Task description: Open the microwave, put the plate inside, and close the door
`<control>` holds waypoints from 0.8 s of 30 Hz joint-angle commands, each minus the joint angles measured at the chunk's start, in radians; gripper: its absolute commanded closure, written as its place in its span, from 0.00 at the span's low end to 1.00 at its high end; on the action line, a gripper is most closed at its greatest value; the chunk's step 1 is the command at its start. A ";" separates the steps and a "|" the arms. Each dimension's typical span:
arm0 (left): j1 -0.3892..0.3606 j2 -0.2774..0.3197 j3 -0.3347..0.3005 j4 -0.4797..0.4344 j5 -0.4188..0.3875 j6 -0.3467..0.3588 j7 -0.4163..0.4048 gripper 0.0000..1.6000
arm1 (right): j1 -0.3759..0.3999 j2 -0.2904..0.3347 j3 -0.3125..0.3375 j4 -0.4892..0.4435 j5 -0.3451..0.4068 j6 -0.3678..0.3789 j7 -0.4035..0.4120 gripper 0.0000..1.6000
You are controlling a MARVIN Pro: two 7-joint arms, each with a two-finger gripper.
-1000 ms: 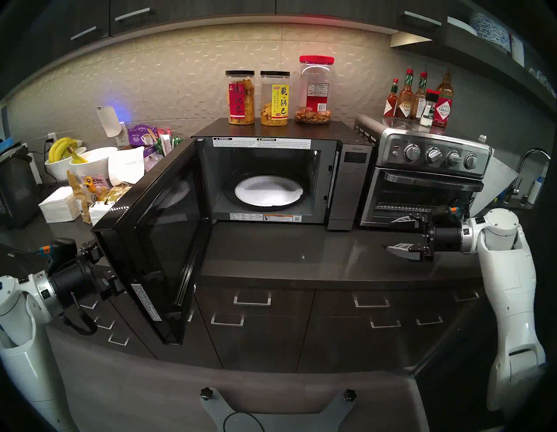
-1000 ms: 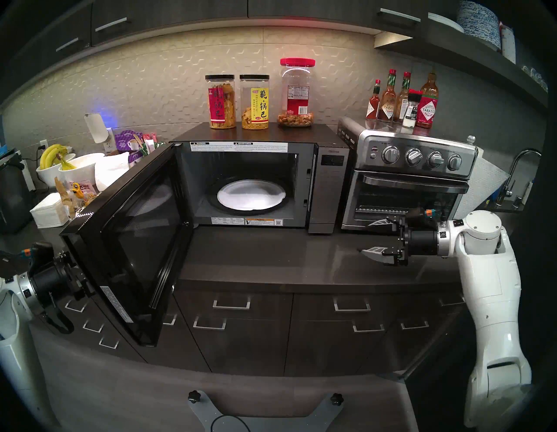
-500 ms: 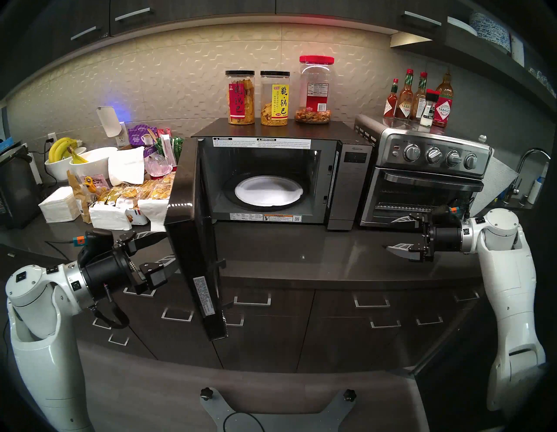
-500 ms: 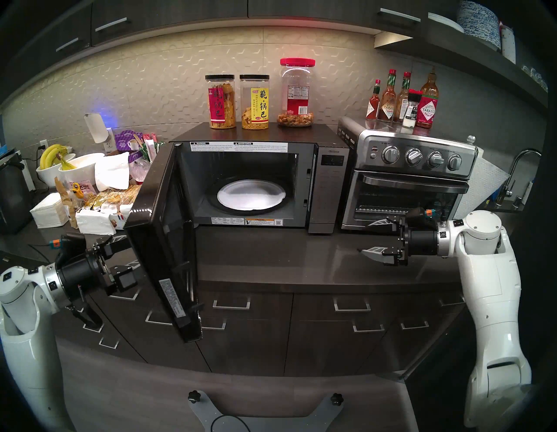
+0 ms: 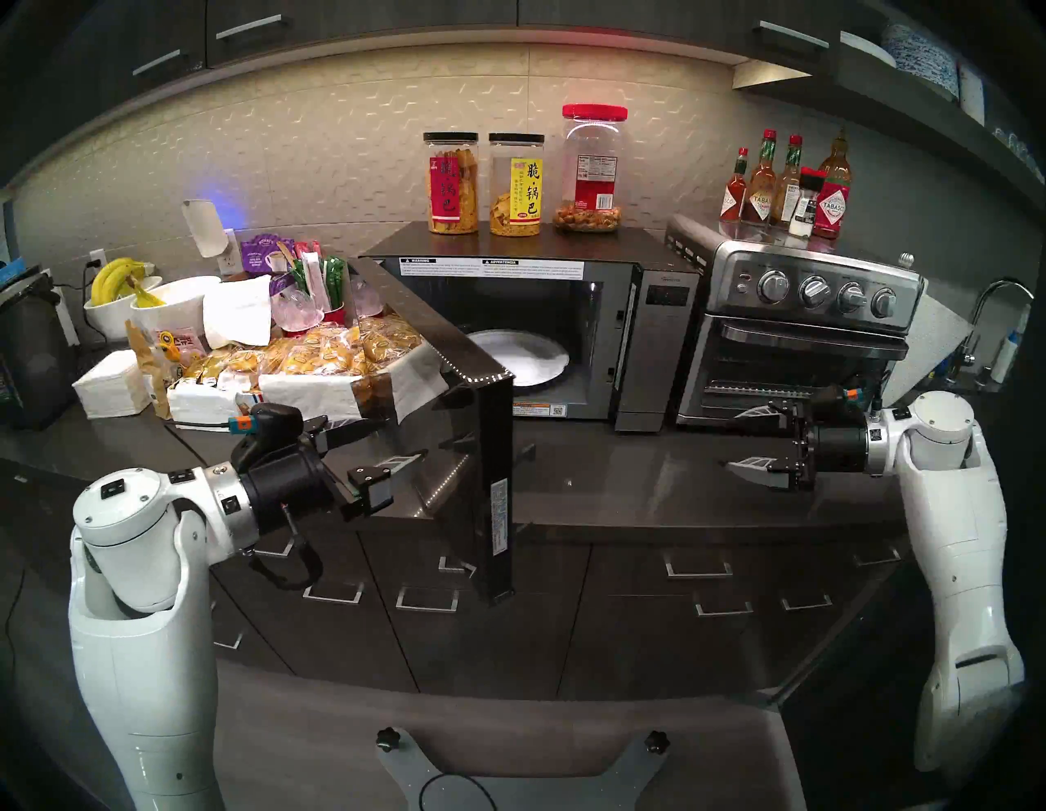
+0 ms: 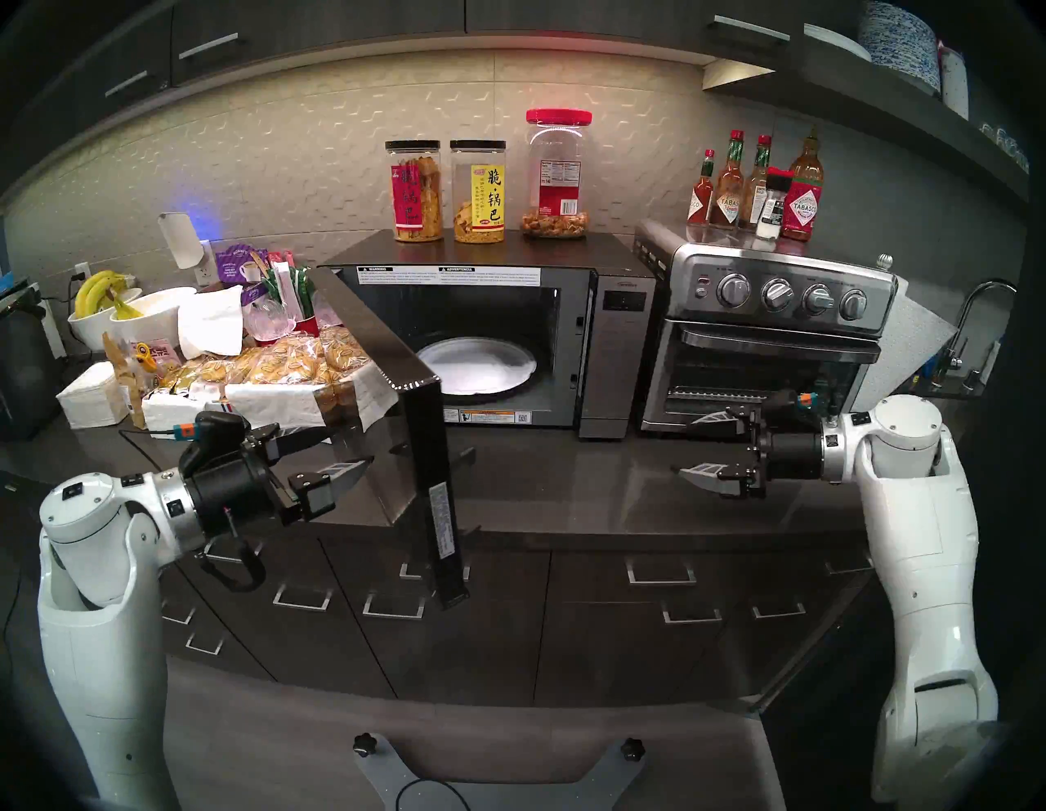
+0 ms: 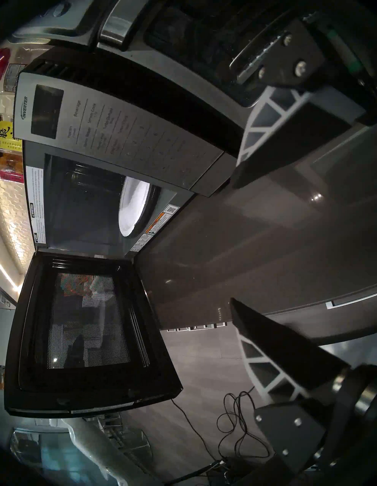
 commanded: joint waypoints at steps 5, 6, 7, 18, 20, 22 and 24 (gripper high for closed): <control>-0.145 -0.032 0.142 0.042 0.063 0.048 0.100 0.00 | 0.011 0.002 0.005 -0.012 0.006 0.002 -0.002 0.00; -0.145 -0.032 0.142 0.042 0.063 0.048 0.100 0.00 | 0.011 0.002 0.005 -0.012 0.006 0.002 -0.002 0.00; -0.156 -0.034 0.155 0.049 0.074 0.052 0.112 0.00 | 0.011 0.002 0.005 -0.012 0.006 0.002 -0.002 0.00; -0.274 -0.044 0.265 0.151 0.160 0.065 0.204 0.00 | 0.011 0.002 0.005 -0.012 0.006 0.002 -0.002 0.00; -0.290 -0.048 0.284 0.166 0.172 0.062 0.227 0.00 | 0.011 0.002 0.005 -0.012 0.006 0.002 -0.002 0.00; -0.315 -0.057 0.305 0.184 0.190 0.065 0.249 0.00 | 0.011 0.002 0.005 -0.012 0.006 0.002 -0.002 0.00; -0.329 -0.068 0.324 0.195 0.206 0.063 0.278 0.00 | 0.011 0.002 0.005 -0.011 0.005 0.001 -0.002 0.00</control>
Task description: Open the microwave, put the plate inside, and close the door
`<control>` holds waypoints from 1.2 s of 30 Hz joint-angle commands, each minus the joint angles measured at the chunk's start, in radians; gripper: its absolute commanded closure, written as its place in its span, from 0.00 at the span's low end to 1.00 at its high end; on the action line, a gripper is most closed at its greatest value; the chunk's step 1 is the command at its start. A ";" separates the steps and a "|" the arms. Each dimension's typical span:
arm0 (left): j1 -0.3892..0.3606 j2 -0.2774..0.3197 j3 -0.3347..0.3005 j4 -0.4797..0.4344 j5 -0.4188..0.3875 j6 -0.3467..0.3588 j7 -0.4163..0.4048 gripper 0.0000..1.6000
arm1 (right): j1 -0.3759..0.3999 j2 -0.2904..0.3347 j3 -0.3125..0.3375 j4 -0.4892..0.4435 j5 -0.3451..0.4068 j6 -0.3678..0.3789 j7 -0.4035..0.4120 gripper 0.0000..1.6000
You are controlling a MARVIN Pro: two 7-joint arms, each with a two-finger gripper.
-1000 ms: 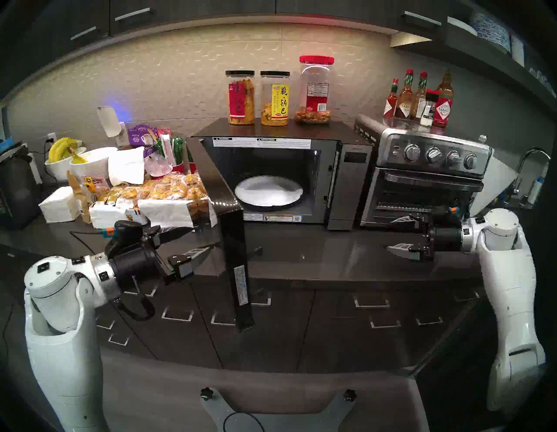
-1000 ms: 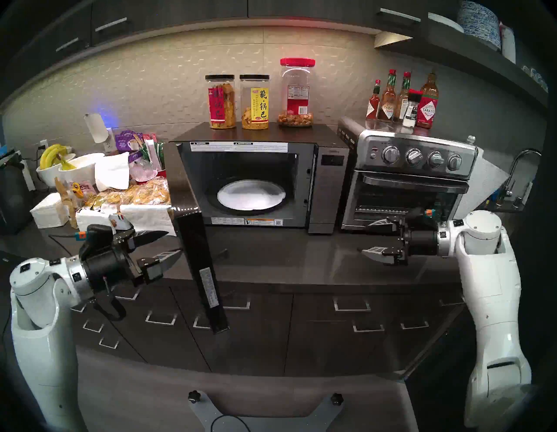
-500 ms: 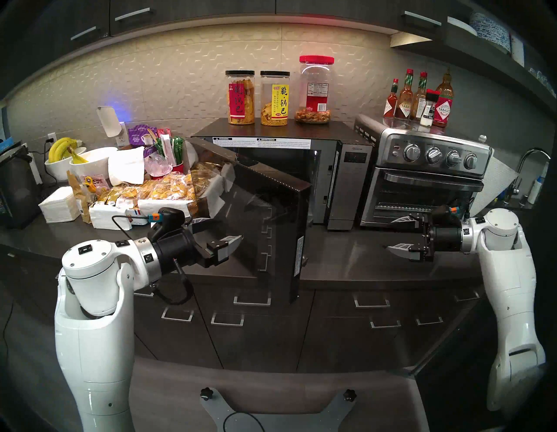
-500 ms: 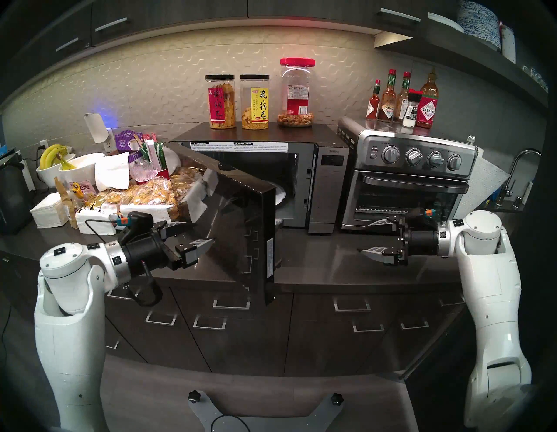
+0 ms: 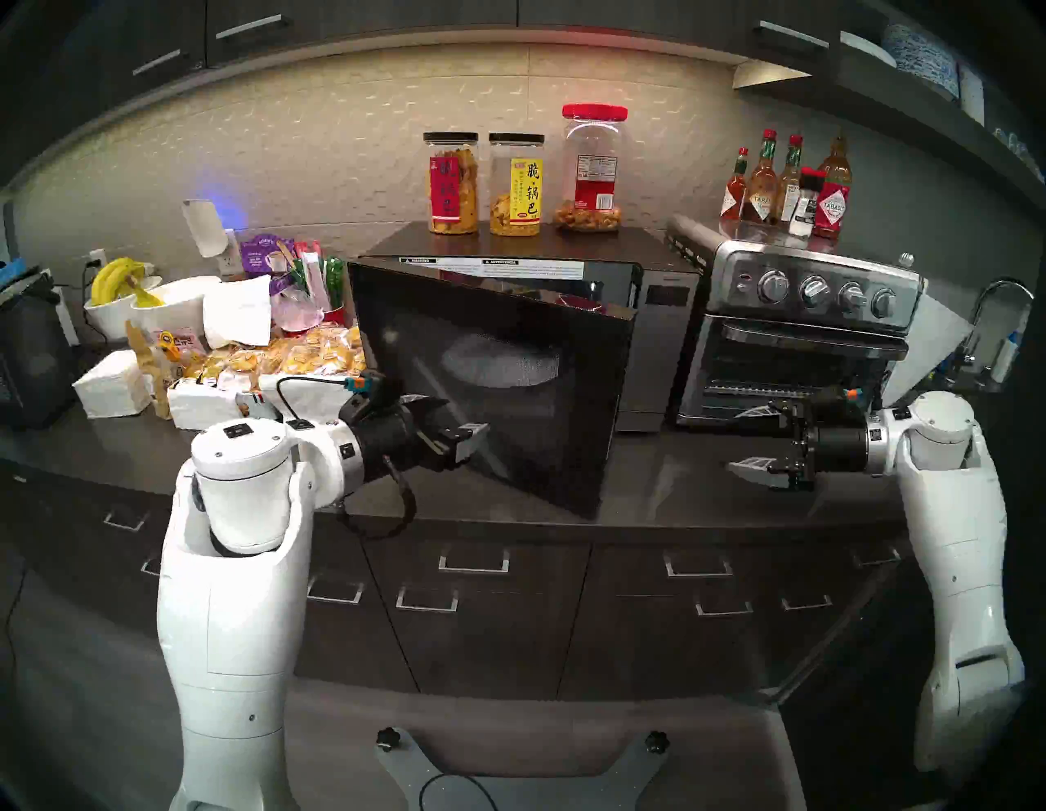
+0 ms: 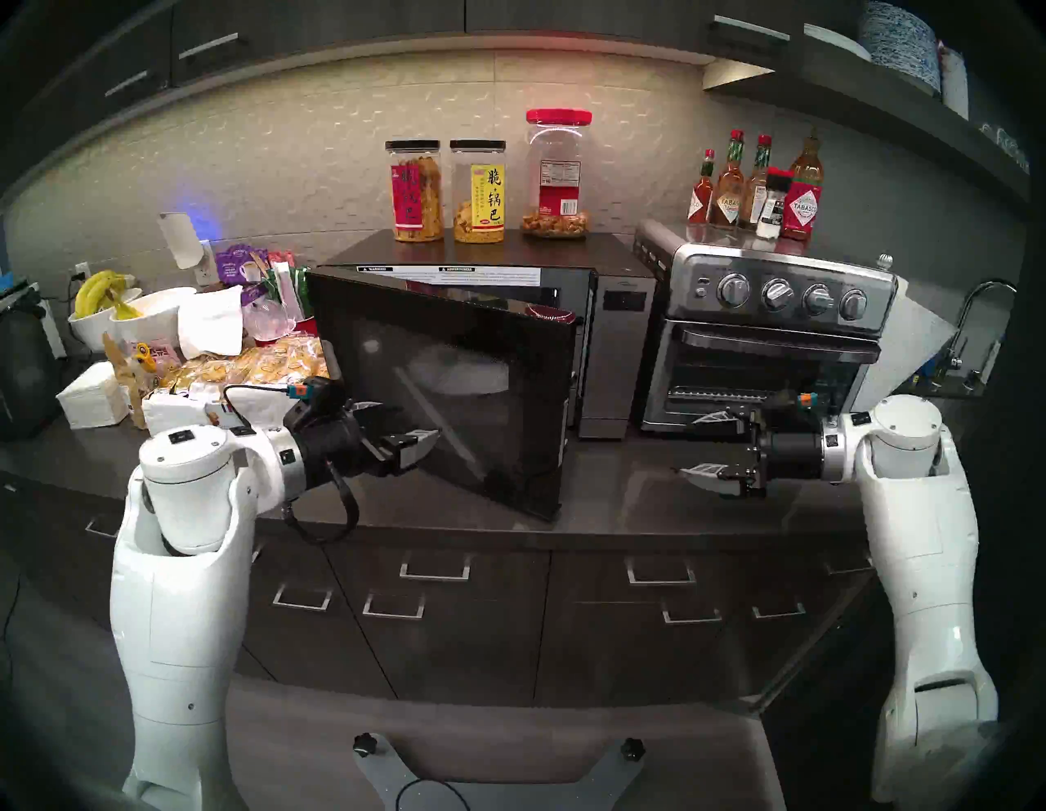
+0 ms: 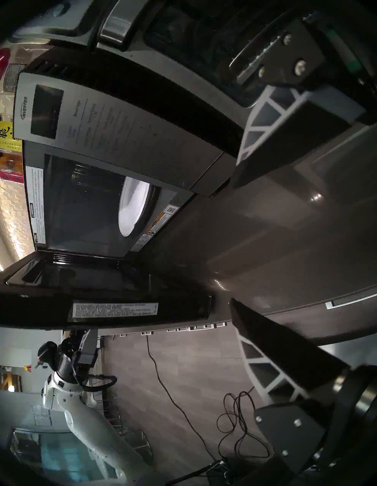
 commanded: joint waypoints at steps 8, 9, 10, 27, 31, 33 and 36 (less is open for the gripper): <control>-0.188 -0.073 0.129 0.093 0.080 0.005 0.128 0.00 | 0.011 0.002 0.004 -0.011 0.006 0.001 -0.002 0.00; -0.156 -0.088 0.128 0.072 0.082 -0.012 0.150 0.00 | 0.011 0.002 0.004 -0.011 0.006 0.001 -0.002 0.00; -0.201 -0.082 0.140 0.105 0.087 0.006 0.141 0.00 | 0.011 0.002 0.004 -0.011 0.006 0.001 -0.002 0.00; -0.267 -0.159 0.184 0.214 0.162 -0.006 0.293 0.00 | 0.011 0.002 0.005 -0.012 0.006 0.002 -0.002 0.00; -0.288 -0.170 0.190 0.247 0.174 -0.016 0.321 0.00 | 0.011 0.002 0.005 -0.012 0.006 0.002 -0.002 0.00; -0.301 -0.174 0.190 0.267 0.180 -0.022 0.335 0.00 | 0.011 0.002 0.005 -0.012 0.006 0.002 -0.002 0.00; -0.322 -0.173 0.190 0.303 0.195 -0.037 0.358 0.00 | 0.011 0.002 0.005 -0.012 0.006 0.002 -0.002 0.00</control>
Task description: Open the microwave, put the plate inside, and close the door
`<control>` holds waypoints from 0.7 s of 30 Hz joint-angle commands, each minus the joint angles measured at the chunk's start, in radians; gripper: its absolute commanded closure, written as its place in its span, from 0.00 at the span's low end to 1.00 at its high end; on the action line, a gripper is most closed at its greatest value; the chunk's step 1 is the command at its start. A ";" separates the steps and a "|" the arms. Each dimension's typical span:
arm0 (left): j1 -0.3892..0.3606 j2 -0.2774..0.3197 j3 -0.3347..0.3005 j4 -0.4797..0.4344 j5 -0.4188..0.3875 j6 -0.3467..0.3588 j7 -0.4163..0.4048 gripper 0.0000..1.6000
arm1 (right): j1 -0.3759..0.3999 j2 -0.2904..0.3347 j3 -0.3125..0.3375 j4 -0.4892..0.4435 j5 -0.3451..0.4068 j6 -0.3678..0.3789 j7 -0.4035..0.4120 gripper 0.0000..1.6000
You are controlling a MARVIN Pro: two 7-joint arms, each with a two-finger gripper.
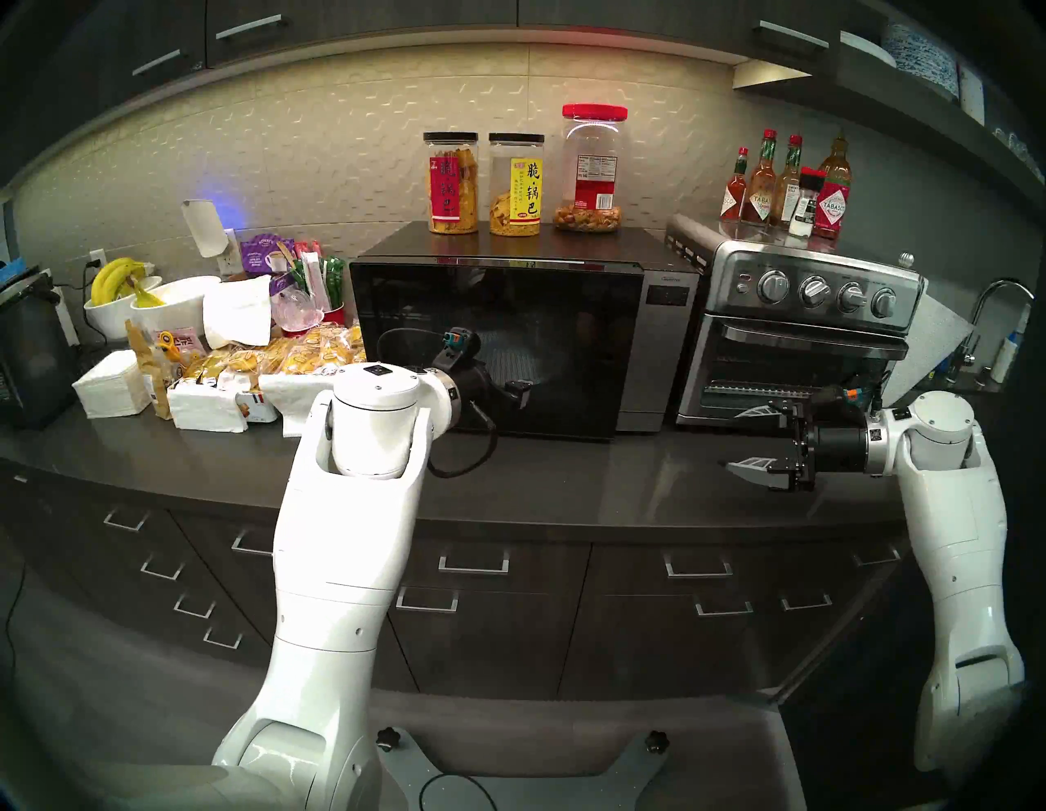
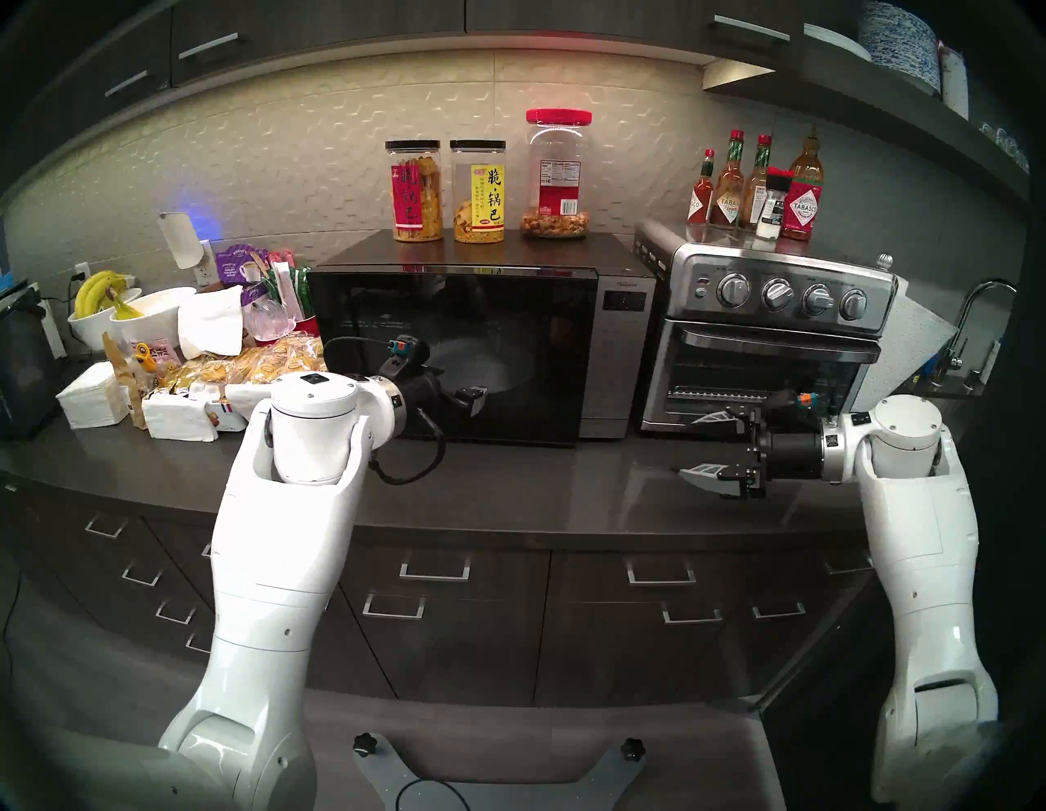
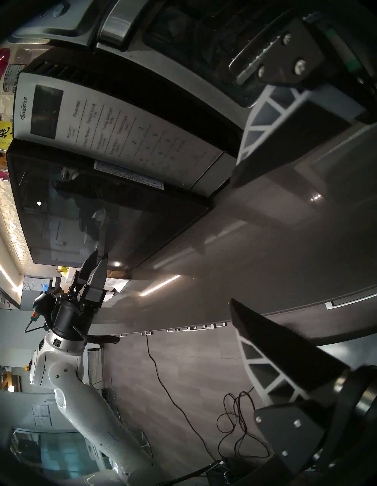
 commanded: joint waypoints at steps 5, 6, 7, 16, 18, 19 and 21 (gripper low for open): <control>-0.114 -0.028 -0.023 0.101 0.033 -0.047 0.085 0.00 | 0.011 0.002 0.004 -0.012 0.007 0.002 -0.002 0.00; -0.121 -0.028 -0.027 0.112 0.034 -0.052 0.089 0.00 | 0.011 0.002 0.004 -0.012 0.007 0.002 -0.002 0.00; -0.128 -0.029 -0.031 0.122 0.037 -0.055 0.096 0.00 | 0.011 0.002 0.004 -0.012 0.007 0.002 -0.002 0.00; -0.177 -0.034 -0.053 0.186 0.048 -0.080 0.126 0.00 | 0.011 0.002 0.004 -0.012 0.006 0.002 -0.002 0.00; -0.186 -0.035 -0.057 0.197 0.049 -0.084 0.129 0.00 | 0.011 0.002 0.004 -0.012 0.006 0.002 -0.002 0.00; -0.190 -0.035 -0.060 0.202 0.049 -0.085 0.130 0.00 | 0.011 0.002 0.004 -0.012 0.006 0.002 -0.002 0.00; -0.195 -0.037 -0.064 0.206 0.047 -0.088 0.128 0.00 | 0.011 0.002 0.004 -0.012 0.006 0.002 -0.002 0.00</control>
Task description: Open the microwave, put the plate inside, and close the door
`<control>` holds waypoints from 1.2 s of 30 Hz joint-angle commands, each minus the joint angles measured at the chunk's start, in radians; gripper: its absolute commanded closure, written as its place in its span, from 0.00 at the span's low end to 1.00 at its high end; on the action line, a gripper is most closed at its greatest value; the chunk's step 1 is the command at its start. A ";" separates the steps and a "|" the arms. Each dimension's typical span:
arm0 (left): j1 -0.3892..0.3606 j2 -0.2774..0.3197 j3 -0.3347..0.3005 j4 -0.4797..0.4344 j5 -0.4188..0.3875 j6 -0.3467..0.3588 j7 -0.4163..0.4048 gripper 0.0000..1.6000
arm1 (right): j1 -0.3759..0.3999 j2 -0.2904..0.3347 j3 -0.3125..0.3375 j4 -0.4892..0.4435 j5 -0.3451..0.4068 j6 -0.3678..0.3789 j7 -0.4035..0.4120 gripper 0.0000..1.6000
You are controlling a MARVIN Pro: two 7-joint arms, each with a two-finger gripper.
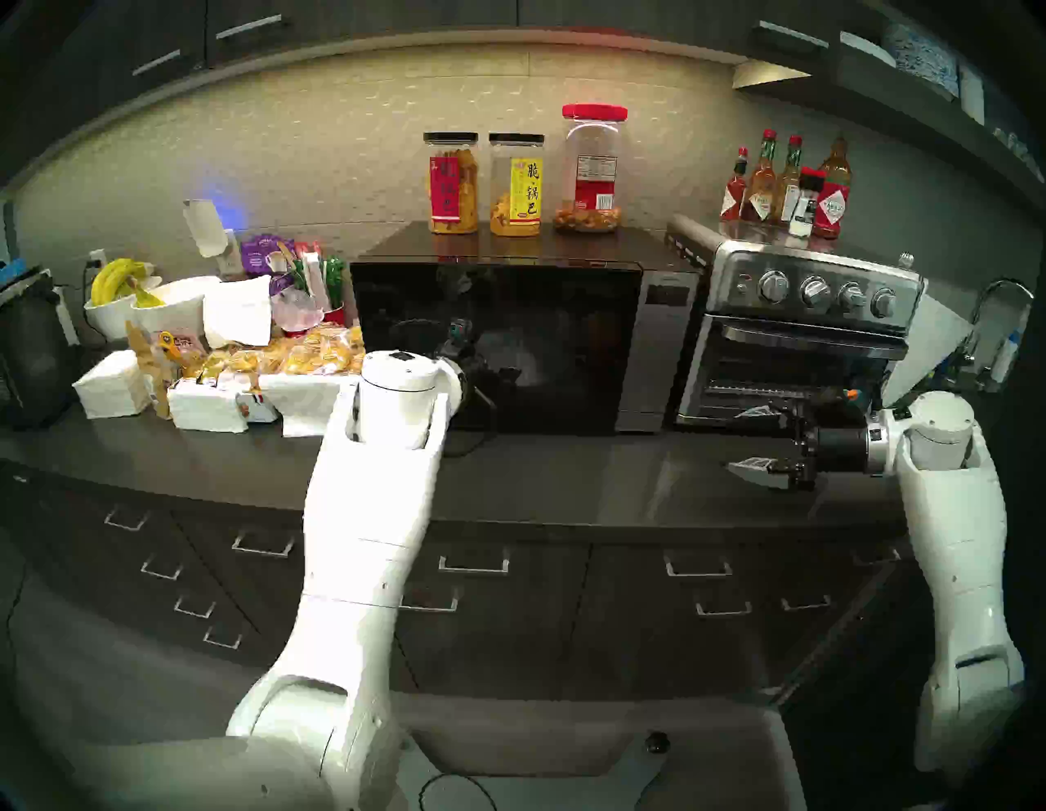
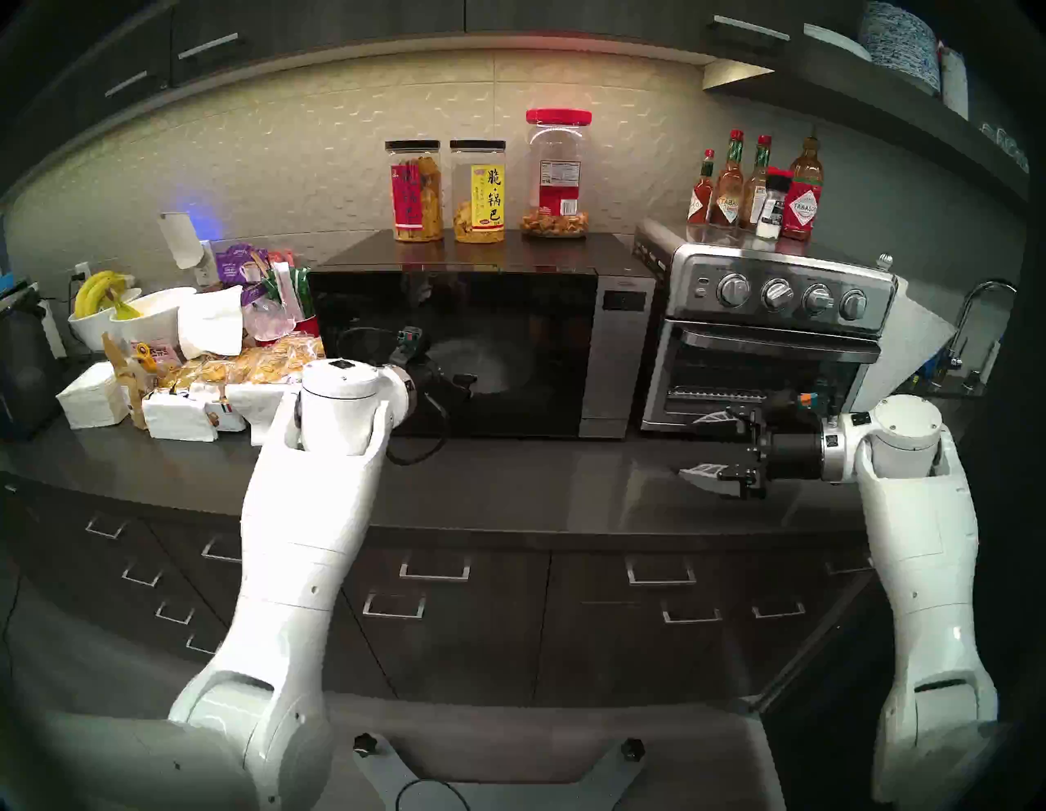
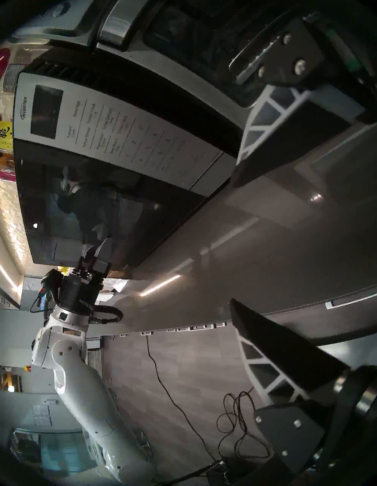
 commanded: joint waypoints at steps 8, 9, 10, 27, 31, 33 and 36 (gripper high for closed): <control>-0.005 0.002 -0.031 -0.112 -0.044 0.010 -0.066 0.00 | 0.011 0.002 0.004 -0.011 0.006 0.002 -0.002 0.00; 0.007 0.005 -0.033 -0.127 -0.050 0.013 -0.077 0.00 | 0.011 0.002 0.004 -0.011 0.006 0.001 -0.002 0.00; 0.012 0.010 -0.038 -0.126 -0.057 0.011 -0.090 0.00 | 0.011 0.002 0.004 -0.011 0.006 0.001 -0.002 0.00; 0.247 0.126 -0.146 -0.342 -0.140 0.026 -0.316 0.00 | 0.011 0.001 0.004 -0.009 0.003 -0.001 -0.002 0.00; 0.305 0.152 -0.181 -0.391 -0.155 0.025 -0.365 0.00 | 0.010 0.001 0.003 -0.008 0.002 -0.001 -0.002 0.00; 0.330 0.165 -0.195 -0.413 -0.160 0.023 -0.388 0.00 | 0.010 0.001 0.003 -0.008 0.002 -0.001 -0.002 0.00; 0.382 0.185 -0.233 -0.463 -0.173 0.017 -0.431 0.00 | 0.011 0.001 0.004 -0.008 0.002 -0.001 -0.002 0.00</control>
